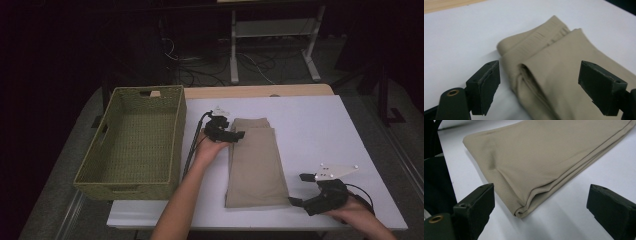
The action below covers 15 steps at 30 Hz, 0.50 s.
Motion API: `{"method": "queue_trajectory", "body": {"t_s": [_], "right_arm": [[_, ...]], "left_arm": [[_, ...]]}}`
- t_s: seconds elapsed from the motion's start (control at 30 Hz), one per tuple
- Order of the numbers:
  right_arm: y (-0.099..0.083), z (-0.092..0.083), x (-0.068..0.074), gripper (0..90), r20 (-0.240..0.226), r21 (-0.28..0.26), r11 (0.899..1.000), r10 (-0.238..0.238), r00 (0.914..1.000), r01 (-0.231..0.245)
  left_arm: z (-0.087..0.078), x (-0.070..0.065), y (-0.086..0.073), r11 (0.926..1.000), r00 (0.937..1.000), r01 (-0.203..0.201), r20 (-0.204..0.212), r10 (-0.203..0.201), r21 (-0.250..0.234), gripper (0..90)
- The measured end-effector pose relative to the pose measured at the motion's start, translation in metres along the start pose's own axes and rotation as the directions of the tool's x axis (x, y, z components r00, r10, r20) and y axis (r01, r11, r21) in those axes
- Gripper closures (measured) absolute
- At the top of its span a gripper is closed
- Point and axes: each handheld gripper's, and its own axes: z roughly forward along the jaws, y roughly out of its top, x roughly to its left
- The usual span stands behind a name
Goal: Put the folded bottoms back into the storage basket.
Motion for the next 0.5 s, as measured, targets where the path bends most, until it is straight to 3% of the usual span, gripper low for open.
{"method": "queue_trajectory", "body": {"t_s": [0.5], "right_arm": [[-0.001,0.001,-0.002,8.0,-0.003,0.004,1.000,0.001,1.0000,-0.001]], "left_arm": [[0.020,0.014,0.010,0.9985,0.9999,0.005,0.014,-0.006,0.054,20.0]]}}
